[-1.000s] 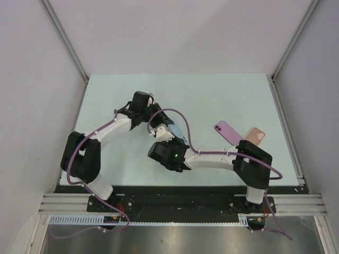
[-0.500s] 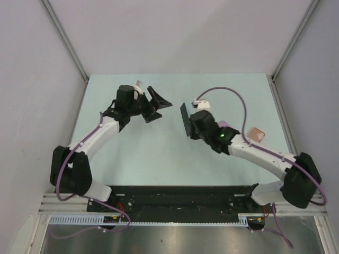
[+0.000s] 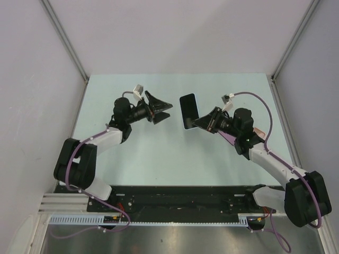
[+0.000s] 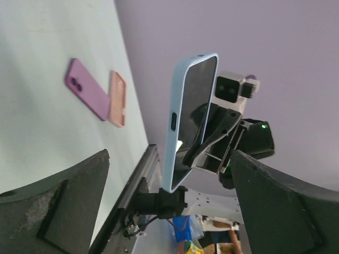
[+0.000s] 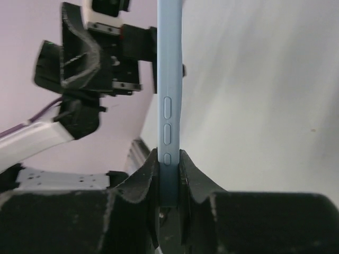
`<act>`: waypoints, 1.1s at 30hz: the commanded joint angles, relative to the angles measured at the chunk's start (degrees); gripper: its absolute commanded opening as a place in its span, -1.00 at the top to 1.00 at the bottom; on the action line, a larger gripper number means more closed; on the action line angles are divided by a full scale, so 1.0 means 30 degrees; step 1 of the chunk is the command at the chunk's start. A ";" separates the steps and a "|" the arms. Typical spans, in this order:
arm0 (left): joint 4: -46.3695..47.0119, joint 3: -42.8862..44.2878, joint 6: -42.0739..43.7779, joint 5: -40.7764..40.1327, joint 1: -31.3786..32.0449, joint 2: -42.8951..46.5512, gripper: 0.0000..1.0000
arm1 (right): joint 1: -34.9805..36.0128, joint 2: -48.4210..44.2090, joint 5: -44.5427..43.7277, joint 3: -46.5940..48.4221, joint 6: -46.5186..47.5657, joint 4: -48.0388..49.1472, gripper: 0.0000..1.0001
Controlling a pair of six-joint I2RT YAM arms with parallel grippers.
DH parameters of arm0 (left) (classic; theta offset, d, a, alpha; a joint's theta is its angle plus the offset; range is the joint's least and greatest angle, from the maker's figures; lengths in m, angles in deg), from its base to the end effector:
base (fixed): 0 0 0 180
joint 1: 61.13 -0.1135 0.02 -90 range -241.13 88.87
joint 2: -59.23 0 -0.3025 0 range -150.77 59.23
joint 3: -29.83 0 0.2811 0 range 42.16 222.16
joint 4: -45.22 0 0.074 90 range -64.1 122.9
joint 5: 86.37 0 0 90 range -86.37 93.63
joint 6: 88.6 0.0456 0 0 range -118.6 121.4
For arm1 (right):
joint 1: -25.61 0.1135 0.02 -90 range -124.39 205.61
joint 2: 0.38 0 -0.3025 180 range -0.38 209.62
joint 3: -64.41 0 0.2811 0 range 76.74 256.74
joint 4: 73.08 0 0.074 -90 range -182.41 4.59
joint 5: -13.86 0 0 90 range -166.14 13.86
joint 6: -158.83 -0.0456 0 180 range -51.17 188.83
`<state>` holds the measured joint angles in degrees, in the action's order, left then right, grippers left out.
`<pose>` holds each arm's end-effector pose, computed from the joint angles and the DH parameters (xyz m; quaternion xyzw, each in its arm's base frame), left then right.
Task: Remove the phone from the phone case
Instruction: Adjust the phone.
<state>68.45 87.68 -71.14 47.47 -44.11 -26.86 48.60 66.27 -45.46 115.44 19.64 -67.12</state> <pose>0.3288 -0.1337 0.2730 -0.0954 0.7228 -0.6368 0.2509 0.2509 0.1317 0.2965 0.0008 0.7564 0.5298 0.3836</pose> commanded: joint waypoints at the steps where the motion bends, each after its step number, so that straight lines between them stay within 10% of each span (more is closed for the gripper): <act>1: 0.7599 0.0032 -0.3272 0.2057 0.0684 -0.0894 -1.00 | -0.0161 0.0134 0.3512 -0.0387 -0.4162 0.7782 1.00; 14: 1.0475 0.0882 -0.5090 0.2527 0.1652 -0.2536 -0.89 | -0.0073 0.2798 0.4276 -0.1298 -0.8298 1.3855 1.00; 20: 0.6415 0.1643 -0.2404 0.1796 0.2032 -0.1719 -0.81 | 0.0393 0.3651 0.3984 -0.1327 -0.8593 1.3418 1.00; 33: 0.4673 0.2230 -0.1398 0.1209 0.2355 -0.1335 0.29 | 0.1187 0.4619 0.3077 -0.1298 -0.8214 1.2425 1.00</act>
<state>81.12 92.51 -76.58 51.53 -37.25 -33.17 52.05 80.09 -34.71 110.69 -5.36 -32.55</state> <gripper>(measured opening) 0.381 0.164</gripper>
